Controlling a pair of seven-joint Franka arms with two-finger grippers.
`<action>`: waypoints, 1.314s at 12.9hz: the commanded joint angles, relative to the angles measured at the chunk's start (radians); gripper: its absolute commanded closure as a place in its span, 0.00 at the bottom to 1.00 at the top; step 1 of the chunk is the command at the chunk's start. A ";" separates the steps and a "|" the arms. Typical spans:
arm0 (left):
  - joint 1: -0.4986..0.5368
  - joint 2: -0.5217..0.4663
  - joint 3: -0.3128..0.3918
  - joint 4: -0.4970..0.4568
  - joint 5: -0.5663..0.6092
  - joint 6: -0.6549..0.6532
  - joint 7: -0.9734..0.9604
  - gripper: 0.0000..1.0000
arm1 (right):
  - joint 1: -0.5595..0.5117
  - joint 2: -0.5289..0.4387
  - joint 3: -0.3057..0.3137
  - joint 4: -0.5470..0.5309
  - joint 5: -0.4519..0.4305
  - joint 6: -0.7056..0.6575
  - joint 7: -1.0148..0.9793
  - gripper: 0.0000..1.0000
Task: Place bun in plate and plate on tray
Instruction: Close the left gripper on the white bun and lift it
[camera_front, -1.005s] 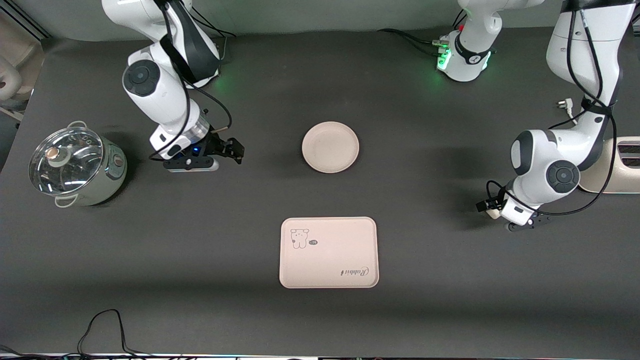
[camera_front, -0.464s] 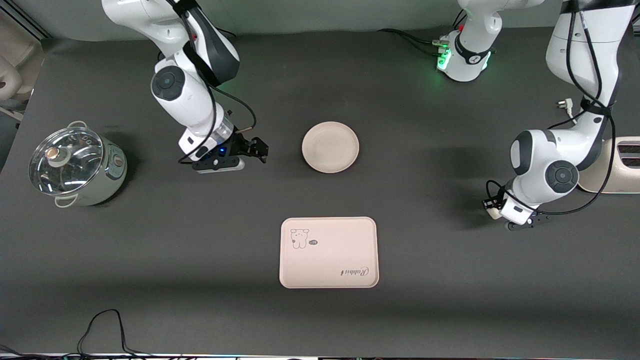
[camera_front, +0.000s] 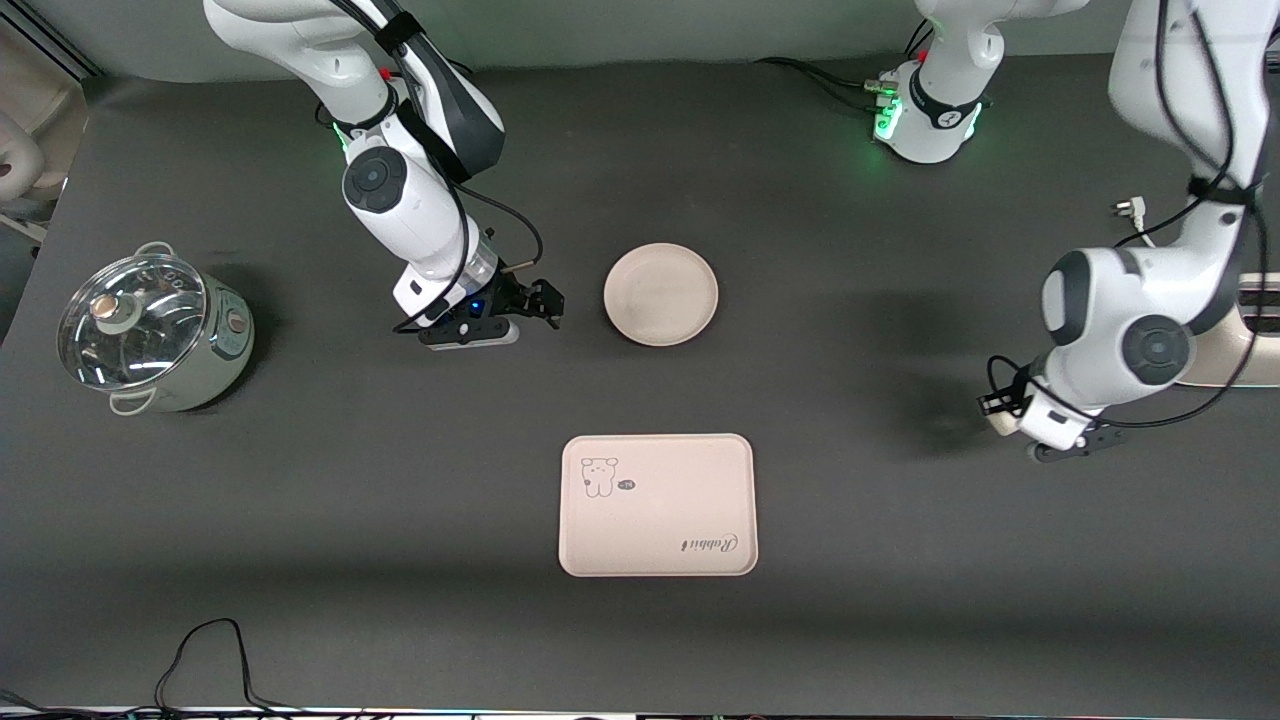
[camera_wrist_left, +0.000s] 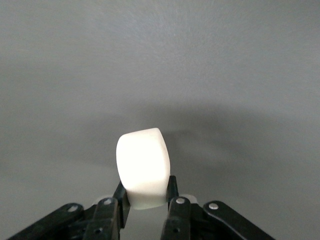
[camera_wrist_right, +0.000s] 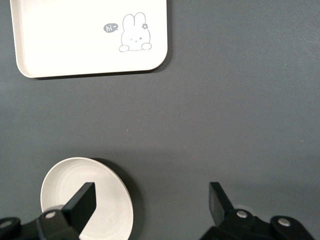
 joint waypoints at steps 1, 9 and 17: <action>-0.010 -0.198 0.001 0.051 0.000 -0.258 -0.008 0.66 | -0.001 0.008 0.005 0.003 0.020 0.023 0.015 0.00; -0.020 -0.396 -0.124 0.274 -0.017 -0.710 -0.045 0.64 | 0.001 0.036 0.019 0.002 0.019 0.046 0.014 0.00; -0.186 -0.171 -0.473 0.286 -0.095 -0.445 -0.733 0.63 | 0.021 0.080 0.019 -0.001 0.016 0.105 0.012 0.00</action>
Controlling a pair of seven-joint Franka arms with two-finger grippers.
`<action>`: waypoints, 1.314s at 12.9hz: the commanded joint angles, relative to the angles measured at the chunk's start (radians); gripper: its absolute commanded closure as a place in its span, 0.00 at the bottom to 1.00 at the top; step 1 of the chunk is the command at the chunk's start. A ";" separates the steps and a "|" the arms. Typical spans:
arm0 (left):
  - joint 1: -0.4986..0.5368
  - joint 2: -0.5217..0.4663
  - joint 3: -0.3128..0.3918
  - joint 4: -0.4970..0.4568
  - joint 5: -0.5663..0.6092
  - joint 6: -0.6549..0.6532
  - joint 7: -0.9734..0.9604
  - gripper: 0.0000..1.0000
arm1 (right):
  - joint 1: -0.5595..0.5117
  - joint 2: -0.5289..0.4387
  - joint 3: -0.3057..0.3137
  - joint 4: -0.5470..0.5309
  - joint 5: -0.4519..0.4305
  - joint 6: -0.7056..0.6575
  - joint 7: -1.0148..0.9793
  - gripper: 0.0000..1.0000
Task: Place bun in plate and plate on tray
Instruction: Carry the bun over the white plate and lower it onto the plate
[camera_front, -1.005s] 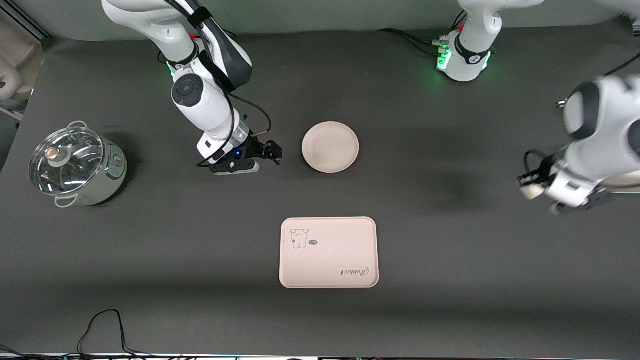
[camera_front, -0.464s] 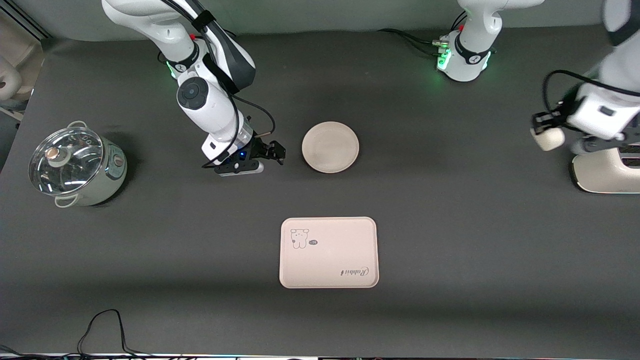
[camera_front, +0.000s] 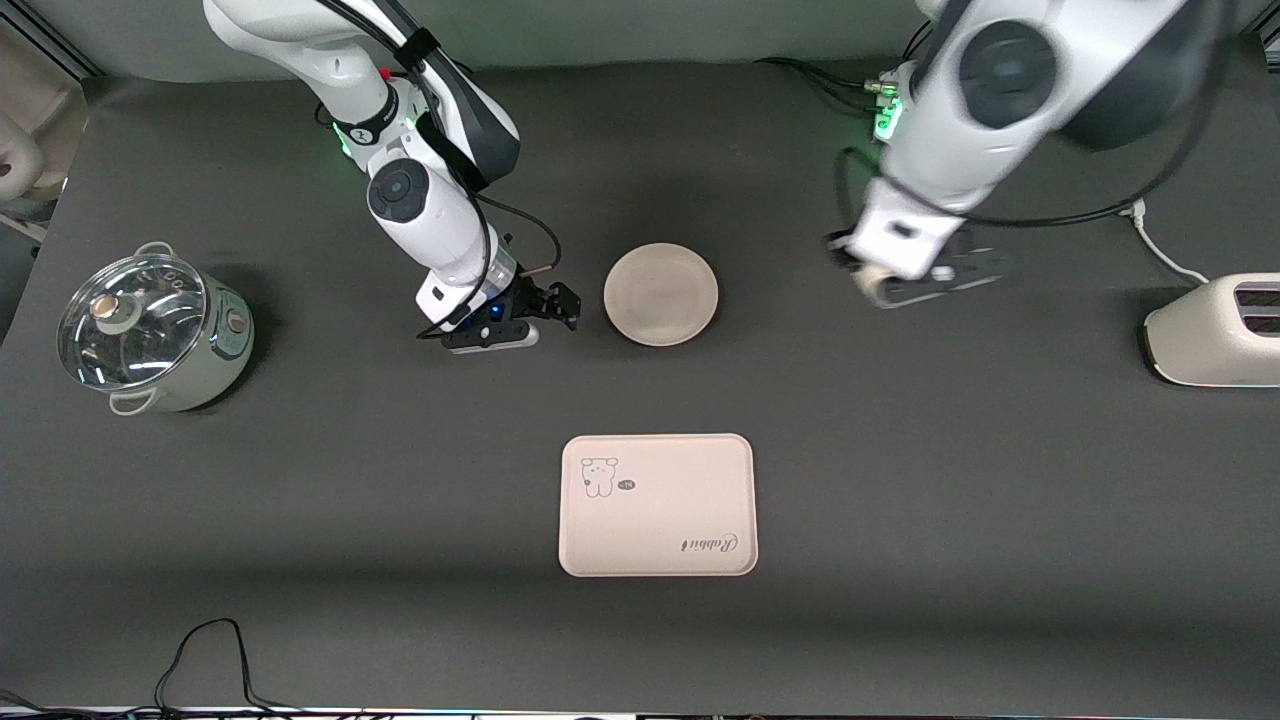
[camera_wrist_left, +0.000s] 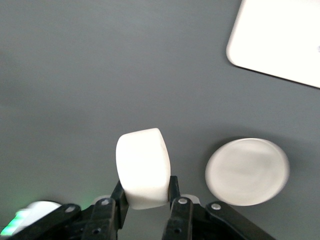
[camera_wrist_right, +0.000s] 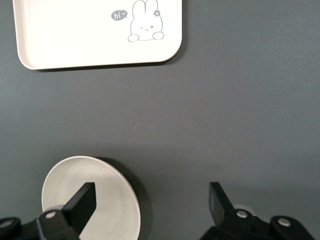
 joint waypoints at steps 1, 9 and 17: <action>-0.114 0.130 -0.005 0.039 -0.006 0.110 -0.210 0.63 | 0.007 0.022 -0.002 -0.001 0.014 0.038 0.010 0.00; -0.274 0.354 -0.002 -0.068 0.014 0.480 -0.452 0.63 | 0.007 0.065 -0.002 -0.001 0.008 0.087 0.007 0.00; -0.315 0.382 -0.001 -0.172 0.030 0.620 -0.521 0.00 | 0.008 0.080 -0.002 -0.003 0.008 0.091 0.007 0.00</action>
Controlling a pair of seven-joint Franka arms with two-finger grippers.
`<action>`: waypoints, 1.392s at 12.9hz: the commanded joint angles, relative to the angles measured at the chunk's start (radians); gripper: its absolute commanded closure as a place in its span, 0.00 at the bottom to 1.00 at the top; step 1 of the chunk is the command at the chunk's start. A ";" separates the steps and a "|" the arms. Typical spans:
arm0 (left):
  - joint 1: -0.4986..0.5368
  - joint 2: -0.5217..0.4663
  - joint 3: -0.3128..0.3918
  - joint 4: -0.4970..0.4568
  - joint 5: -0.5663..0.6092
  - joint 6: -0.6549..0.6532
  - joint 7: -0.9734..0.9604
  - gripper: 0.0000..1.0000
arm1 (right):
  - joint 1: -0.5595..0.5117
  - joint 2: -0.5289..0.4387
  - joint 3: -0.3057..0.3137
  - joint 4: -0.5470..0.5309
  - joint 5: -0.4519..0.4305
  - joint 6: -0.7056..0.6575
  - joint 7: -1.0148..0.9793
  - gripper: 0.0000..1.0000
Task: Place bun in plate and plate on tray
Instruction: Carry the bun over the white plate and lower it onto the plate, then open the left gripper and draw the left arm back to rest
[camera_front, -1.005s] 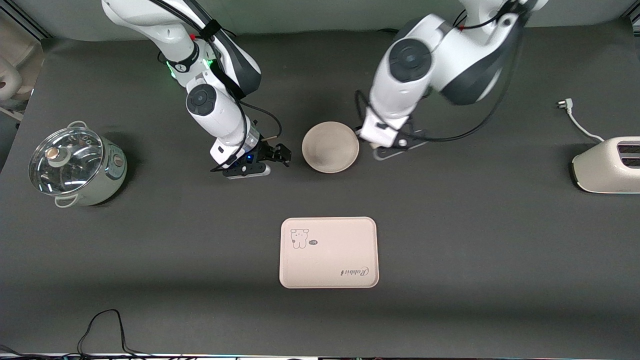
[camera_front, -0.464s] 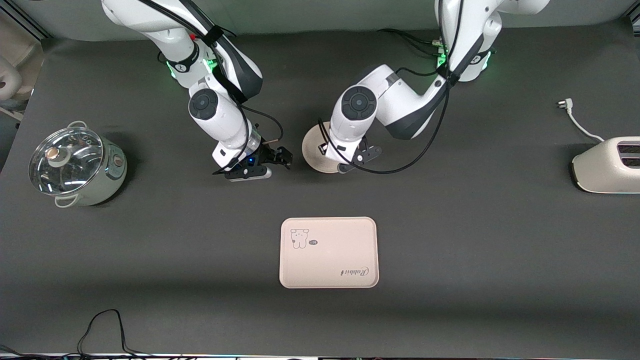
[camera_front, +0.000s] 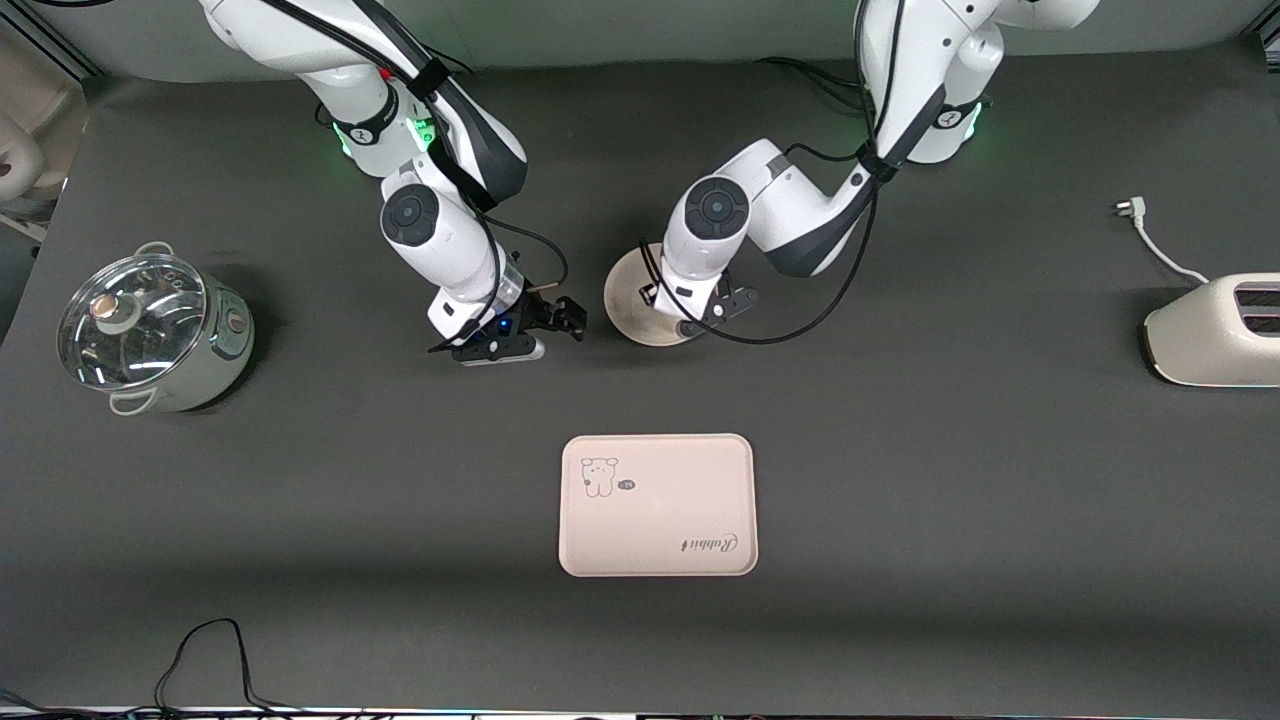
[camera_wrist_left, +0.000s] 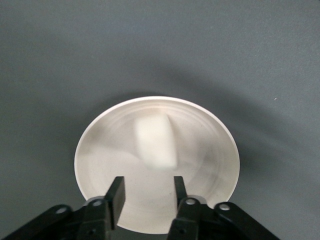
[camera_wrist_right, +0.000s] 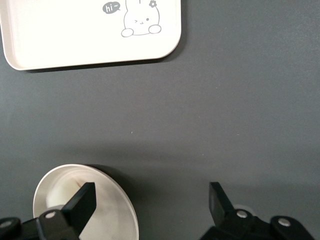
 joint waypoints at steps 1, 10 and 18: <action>-0.025 -0.016 0.014 -0.006 0.019 -0.001 -0.050 0.00 | 0.017 0.006 -0.001 -0.001 0.008 0.020 0.009 0.00; 0.486 -0.474 0.066 0.038 0.019 -0.508 0.623 0.01 | 0.104 0.088 -0.001 -0.047 0.008 0.130 0.029 0.00; 0.771 -0.482 0.103 0.093 0.062 -0.464 1.121 0.00 | 0.192 0.158 -0.001 -0.140 0.010 0.296 0.086 0.06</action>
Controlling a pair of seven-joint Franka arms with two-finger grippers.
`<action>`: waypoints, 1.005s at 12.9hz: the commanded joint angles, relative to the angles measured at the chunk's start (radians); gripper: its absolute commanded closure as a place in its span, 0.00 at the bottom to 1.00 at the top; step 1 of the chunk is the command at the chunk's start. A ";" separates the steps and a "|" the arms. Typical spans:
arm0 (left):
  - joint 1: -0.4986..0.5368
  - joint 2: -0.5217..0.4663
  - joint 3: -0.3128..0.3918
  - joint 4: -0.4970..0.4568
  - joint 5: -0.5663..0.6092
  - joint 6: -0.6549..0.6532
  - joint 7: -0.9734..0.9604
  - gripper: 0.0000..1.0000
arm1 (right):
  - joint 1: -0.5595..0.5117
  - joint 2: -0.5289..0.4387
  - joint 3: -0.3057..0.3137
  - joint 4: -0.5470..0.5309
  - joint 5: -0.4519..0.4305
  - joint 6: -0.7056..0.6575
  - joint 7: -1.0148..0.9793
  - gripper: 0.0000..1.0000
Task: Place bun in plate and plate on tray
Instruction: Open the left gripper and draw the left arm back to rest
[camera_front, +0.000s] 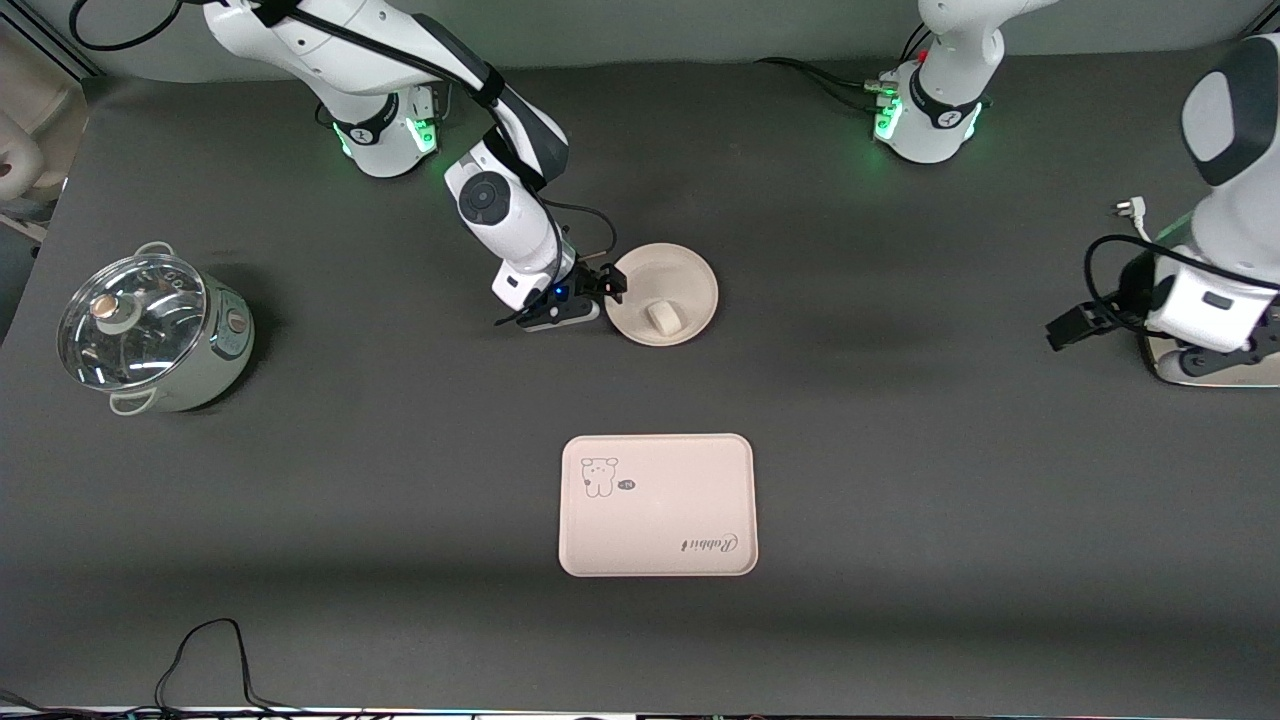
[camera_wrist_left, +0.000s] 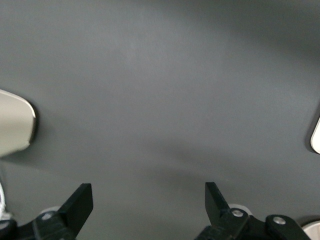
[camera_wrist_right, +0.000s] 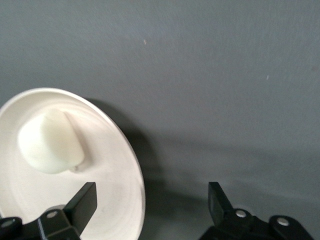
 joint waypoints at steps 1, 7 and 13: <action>0.014 -0.003 -0.007 0.033 0.017 -0.011 0.067 0.00 | 0.036 0.023 -0.003 -0.004 0.011 0.041 0.039 0.14; -0.102 0.001 0.056 0.077 0.019 -0.044 0.070 0.00 | 0.037 0.035 -0.003 -0.003 0.014 0.041 0.042 0.97; -0.509 0.017 0.466 0.204 0.066 -0.205 0.119 0.00 | 0.024 0.023 -0.003 0.011 0.020 0.036 0.045 1.00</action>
